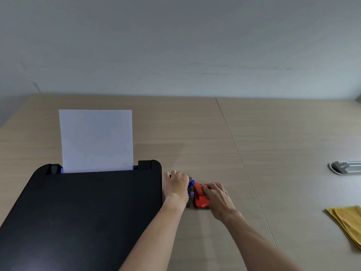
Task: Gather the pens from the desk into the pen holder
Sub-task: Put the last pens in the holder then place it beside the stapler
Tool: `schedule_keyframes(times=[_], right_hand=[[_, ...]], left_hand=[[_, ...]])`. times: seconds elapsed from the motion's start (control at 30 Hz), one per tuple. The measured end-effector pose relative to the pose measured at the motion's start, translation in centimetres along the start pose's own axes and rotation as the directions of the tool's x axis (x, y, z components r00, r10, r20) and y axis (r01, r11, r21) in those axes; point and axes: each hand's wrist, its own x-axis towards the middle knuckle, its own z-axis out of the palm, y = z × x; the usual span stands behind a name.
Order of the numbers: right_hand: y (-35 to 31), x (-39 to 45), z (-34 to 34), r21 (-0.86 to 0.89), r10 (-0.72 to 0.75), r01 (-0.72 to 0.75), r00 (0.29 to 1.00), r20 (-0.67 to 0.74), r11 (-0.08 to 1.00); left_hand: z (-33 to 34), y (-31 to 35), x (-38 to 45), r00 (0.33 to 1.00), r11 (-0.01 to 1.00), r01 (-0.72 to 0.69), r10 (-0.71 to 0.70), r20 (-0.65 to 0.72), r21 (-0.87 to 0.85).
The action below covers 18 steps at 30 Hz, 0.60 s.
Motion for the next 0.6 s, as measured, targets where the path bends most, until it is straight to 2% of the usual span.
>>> schedule_keyframes(times=[0.2, 0.33, 0.4, 0.5, 0.6], right_hand=[[1.1, 1.5, 0.2, 0.004, 0.007, -0.007, 1.000, -0.012, 1.000], [1.6, 3.0, 0.4, -0.045, -0.014, 0.017, 0.999, 0.047, 0.999], [0.8, 4.3, 0.2, 0.004, -0.010, 0.010, 0.999, 0.041, 1.000], [-1.0, 5.2, 0.0, 0.177, 0.108, -0.081, 0.983, -0.148, 0.981], [-2.0, 3.7, 1.3, 0.314, 0.226, -0.121, 0.919, -0.324, 0.942]], left_hand=[[-0.2, 0.1, 2.4, 1.000, 0.999, 0.028, -0.028, 0.003, -0.047], [0.5, -0.4, 3.8, 0.999, 1.000, 0.013, -0.012, 0.042, -0.028], [0.6, -1.6, 4.8, 0.999, 1.000, 0.008, -0.008, 0.043, -0.016], [-0.2, -2.9, 6.2, 1.000, 0.993, 0.017, -0.014, 0.027, -0.115], [-1.0, -2.3, 6.0, 1.000, 0.923, -0.006, 0.003, -0.008, -0.386]])
